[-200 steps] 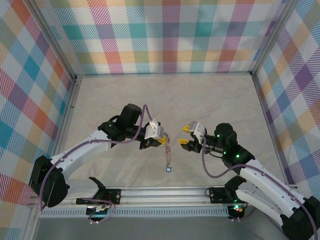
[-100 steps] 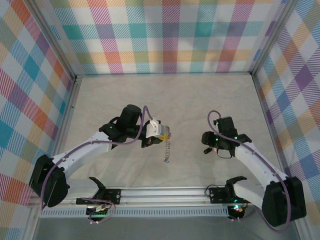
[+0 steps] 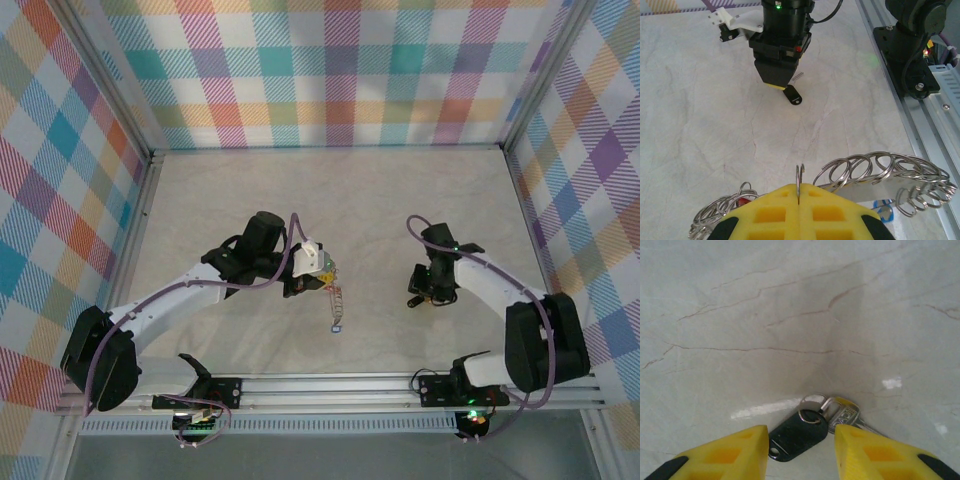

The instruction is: Put the keys on the keyring

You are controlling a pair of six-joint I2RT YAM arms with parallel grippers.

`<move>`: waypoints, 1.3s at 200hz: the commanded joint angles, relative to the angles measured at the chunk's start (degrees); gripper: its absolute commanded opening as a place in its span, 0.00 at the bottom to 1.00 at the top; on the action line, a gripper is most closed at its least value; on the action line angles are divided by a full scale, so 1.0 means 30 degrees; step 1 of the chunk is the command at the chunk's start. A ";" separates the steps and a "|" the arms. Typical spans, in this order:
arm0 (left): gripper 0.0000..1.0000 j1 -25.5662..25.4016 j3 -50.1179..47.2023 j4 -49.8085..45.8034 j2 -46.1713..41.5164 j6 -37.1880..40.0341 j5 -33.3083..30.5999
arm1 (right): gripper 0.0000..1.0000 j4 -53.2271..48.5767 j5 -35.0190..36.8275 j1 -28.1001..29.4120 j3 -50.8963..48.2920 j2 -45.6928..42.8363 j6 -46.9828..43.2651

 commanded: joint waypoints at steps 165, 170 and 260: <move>0.00 -0.0206 0.0016 -0.0032 -0.0477 0.0512 -0.0052 | 0.25 -0.2721 0.5702 0.2422 0.2565 0.3705 0.2223; 0.00 -0.0209 0.0014 -0.0039 -0.0482 0.0512 -0.0056 | 0.26 -0.2757 0.5658 0.2448 0.2536 0.3653 0.2246; 0.00 -0.0209 0.0249 -0.0551 -0.0492 0.0838 0.0138 | 0.32 -0.2234 0.4780 0.3188 0.1677 0.3596 0.3706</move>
